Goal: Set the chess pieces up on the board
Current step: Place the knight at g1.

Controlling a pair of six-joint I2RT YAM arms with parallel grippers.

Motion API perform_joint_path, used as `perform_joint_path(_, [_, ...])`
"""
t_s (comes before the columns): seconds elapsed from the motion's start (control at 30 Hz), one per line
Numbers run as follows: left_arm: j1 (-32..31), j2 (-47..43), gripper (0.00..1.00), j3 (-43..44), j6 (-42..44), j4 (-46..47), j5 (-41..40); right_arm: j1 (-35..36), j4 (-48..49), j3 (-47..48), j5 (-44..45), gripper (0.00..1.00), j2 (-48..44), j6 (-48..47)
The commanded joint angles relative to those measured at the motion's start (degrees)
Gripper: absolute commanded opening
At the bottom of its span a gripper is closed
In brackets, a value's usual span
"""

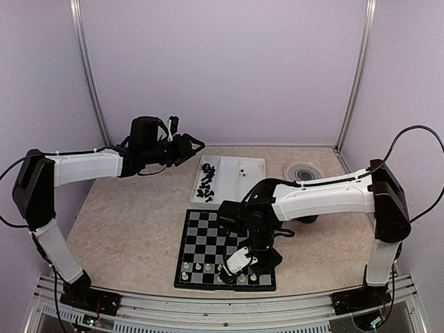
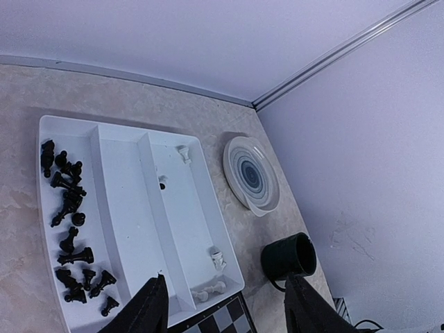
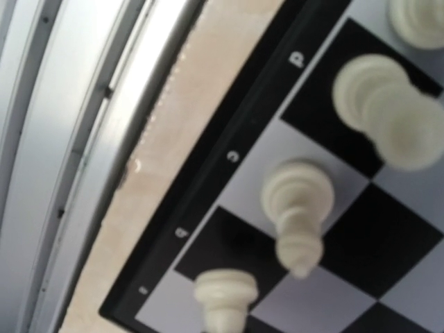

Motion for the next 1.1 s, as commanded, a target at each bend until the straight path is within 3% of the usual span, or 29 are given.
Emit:
perform_joint_path(0.0, [0.0, 0.0, 0.57, 2.1, 0.9, -0.2, 0.8, 0.7, -1.4, 1.2, -1.1, 0.03, 0.9, 0.9])
perform_joint_path(0.27, [-0.1, 0.5, 0.57, 2.6, 1.1, -0.6, 1.2, 0.7, -0.8, 0.3, -1.2, 0.14, 1.3, 1.0])
perform_joint_path(0.87, [-0.5, 1.5, 0.57, 3.5, 1.7, -1.7, 1.8, 0.7, -0.1, -1.0, -1.8, 0.17, 1.0, 1.0])
perform_joint_path(1.07, [-0.8, 1.2, 0.57, 4.5, 3.8, -3.9, -0.2, -1.9, -0.3, -2.8, 0.0, 0.23, -5.6, -2.7])
